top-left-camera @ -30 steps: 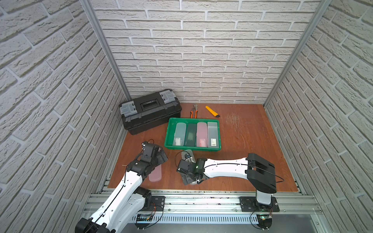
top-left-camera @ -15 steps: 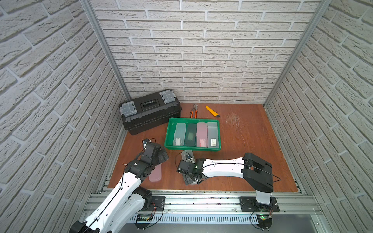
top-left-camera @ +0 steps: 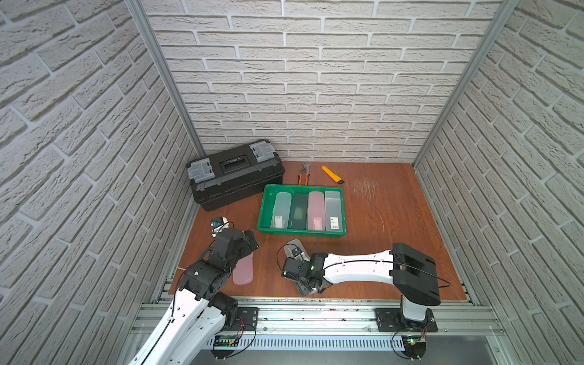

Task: Put the pencil case into the storage box
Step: Pick up the pencil case from the center of the board, then place the pencil case at the storage box.

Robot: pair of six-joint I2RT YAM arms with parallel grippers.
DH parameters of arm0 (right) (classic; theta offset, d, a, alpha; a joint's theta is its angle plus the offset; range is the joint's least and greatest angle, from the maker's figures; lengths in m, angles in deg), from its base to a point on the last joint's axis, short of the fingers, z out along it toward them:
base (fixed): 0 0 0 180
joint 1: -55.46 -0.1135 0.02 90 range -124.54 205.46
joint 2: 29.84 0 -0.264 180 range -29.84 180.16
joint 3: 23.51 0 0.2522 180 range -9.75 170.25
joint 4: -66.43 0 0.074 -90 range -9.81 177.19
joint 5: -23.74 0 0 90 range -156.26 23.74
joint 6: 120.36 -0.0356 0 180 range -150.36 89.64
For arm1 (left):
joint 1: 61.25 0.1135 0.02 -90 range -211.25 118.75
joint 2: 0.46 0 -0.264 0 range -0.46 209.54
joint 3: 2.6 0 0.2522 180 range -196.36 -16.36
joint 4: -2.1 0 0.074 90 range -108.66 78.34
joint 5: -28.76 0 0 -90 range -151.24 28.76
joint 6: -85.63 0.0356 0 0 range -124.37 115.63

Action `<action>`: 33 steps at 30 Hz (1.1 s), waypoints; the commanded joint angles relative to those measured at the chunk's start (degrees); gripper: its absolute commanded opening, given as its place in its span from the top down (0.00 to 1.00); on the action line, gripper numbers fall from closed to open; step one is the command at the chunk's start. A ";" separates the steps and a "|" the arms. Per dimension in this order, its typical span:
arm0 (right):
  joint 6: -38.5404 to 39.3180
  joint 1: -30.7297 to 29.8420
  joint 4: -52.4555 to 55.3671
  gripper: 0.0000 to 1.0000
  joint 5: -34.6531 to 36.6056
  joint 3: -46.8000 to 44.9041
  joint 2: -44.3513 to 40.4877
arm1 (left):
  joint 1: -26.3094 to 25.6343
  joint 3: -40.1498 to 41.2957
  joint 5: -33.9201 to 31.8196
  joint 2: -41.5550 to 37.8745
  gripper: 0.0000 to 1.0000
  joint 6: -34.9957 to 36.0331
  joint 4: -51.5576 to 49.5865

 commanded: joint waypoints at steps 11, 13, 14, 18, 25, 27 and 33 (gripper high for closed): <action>9.72 4.31 4.80 0.57 2.94 12.10 -12.37 | 1.52 -13.54 0.69 7.98 0.01 14.88 8.16; 8.91 8.30 3.90 0.57 2.53 13.58 -12.27 | 3.45 -16.69 4.97 12.82 0.01 16.85 9.55; 8.60 10.53 2.81 0.57 1.69 14.15 -12.27 | 5.03 -18.20 8.48 14.88 0.01 17.31 10.71; 6.86 18.89 -0.86 0.58 0.14 16.66 -10.56 | 10.27 -21.41 25.35 22.63 0.02 20.37 17.54; 1.94 28.17 -5.53 0.60 -5.72 21.10 -2.37 | 12.05 -24.81 37.00 35.53 0.01 30.72 20.44; 1.31 28.59 -5.14 0.60 -6.30 23.44 0.69 | 12.33 -22.35 37.09 35.64 0.02 33.00 23.70; -2.26 28.80 -5.65 0.57 -6.70 28.40 7.91 | 12.68 -16.56 34.54 34.34 0.01 33.65 28.87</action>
